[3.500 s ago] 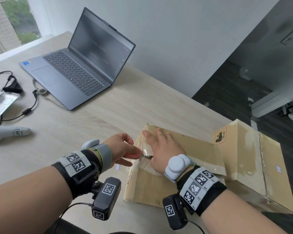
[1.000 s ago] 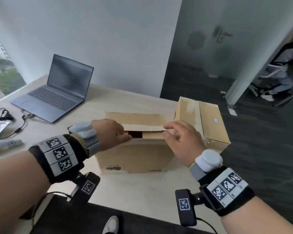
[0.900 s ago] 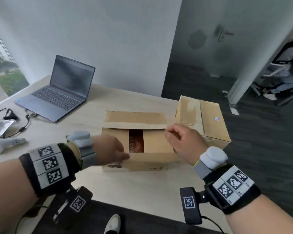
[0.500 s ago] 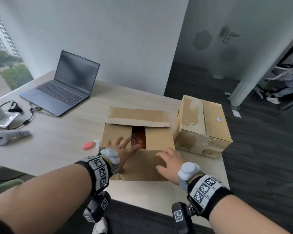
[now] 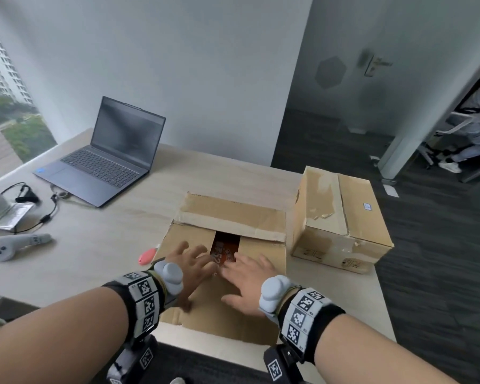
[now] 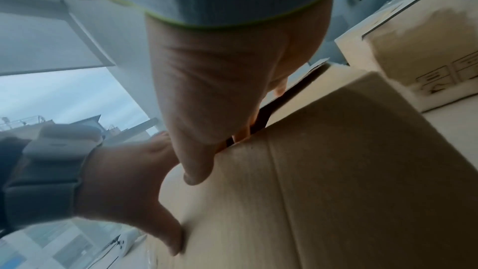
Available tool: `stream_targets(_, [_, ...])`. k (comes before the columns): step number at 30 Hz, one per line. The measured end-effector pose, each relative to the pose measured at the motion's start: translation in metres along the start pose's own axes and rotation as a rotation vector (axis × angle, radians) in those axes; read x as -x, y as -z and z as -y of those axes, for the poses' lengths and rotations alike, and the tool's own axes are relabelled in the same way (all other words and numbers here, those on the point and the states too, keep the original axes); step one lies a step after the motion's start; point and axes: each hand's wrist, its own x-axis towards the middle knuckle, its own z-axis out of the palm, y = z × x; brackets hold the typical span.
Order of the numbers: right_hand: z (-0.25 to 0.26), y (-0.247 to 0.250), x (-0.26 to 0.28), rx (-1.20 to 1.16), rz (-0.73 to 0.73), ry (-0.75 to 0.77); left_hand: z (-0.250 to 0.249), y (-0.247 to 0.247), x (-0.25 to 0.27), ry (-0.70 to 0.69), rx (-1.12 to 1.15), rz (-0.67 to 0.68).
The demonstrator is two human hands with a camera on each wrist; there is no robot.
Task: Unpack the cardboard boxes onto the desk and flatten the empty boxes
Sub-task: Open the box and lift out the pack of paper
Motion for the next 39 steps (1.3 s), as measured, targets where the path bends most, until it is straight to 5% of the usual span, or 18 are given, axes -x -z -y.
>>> stream_targets(3, [0.011, 0.011, -0.006, 0.074, 0.012, 0.042, 0.003, 0.006, 0.004, 0.025, -0.054, -0.043])
stream_targets(7, [0.008, 0.039, 0.000, 0.274, -0.208, 0.114, 0.012, 0.019, 0.012, 0.076, -0.001, -0.143])
stream_targets(11, [-0.004, 0.080, 0.019, 0.332, -0.298, 0.055, 0.044, 0.036, 0.033, 0.331, 0.107, -0.269])
stream_targets(17, [-0.047, 0.088, 0.038, 0.307, -0.159, -0.171, 0.079, 0.014, 0.049, 0.686, 0.325, -0.036])
stream_targets(20, [-0.060, 0.065, 0.036, 0.226, -0.050, -0.246, 0.063, -0.008, 0.043, 0.622, 0.631, 0.163])
stream_targets(24, [-0.074, 0.027, 0.041, 0.056, 0.205, -0.262, 0.038, -0.017, 0.023, 0.582, 0.570, 0.244])
stream_targets(33, [-0.053, 0.001, 0.032, 0.060, 0.198, -0.188, 0.055, -0.042, -0.003, 0.662, 0.614, 0.204])
stream_targets(39, [-0.036, -0.002, 0.026, -0.026, 0.275, -0.121, 0.054, -0.041, 0.015, 0.577, 0.664, 0.202])
